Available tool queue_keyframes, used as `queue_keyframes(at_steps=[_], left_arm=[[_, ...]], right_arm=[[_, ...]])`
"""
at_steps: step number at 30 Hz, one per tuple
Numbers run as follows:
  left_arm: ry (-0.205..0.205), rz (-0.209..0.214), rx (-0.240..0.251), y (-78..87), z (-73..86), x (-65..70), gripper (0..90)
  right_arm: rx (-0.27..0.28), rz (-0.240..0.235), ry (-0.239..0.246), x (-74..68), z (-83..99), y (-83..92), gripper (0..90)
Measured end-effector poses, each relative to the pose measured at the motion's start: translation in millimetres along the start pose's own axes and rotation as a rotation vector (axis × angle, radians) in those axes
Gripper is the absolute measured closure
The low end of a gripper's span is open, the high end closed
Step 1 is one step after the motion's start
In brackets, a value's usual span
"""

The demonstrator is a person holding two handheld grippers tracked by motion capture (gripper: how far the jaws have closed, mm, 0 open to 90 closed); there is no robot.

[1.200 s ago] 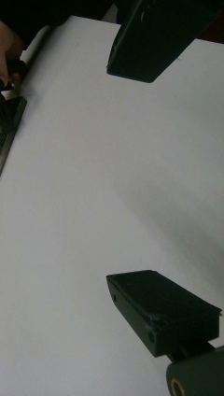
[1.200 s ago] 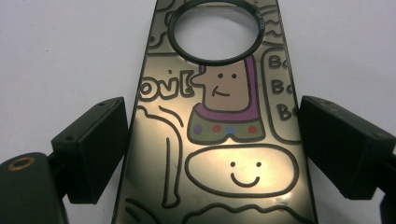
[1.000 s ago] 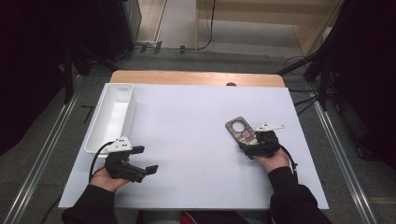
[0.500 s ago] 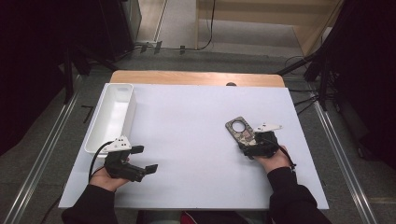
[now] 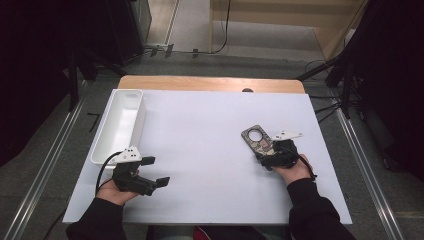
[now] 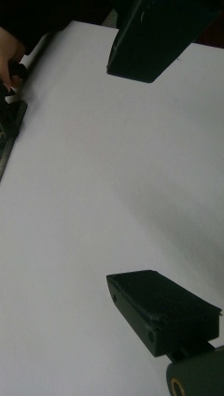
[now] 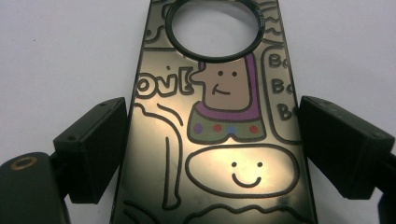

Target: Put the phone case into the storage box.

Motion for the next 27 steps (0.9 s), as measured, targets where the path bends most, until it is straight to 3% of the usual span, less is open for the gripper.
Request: queue_keyframes(at_steps=[4, 9, 14, 27], left_arm=[[-0.007, 0.003, 0.006, 0.8, 0.0, 0.5, 7.1], [-0.005, 0.007, 0.009, 0.9, -0.2, 1.0, 7.2], [-0.005, 0.007, 0.006, 0.6, -0.2, 0.6, 7.2], [0.004, 0.011, 0.013, 1.2, -0.6, 1.1, 7.2]], right_arm=[[-0.013, -0.001, -0.006, 0.3, -0.8, 0.5, 10.4], [-0.021, -0.024, -0.048, 2.2, -2.6, 1.9, 10.6], [-0.02, -0.037, -0.054, 6.0, -4.5, 4.4, 10.7], [-0.013, -0.151, -0.223, 7.9, -12.8, 18.5, 10.7]])
Point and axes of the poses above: each handheld gripper's, and its own axes: y roughly backward along the jaws, z roughly out of its underside, x roughly to its right, the point moved 7 cm from there along -y, roughly forward along the jaws
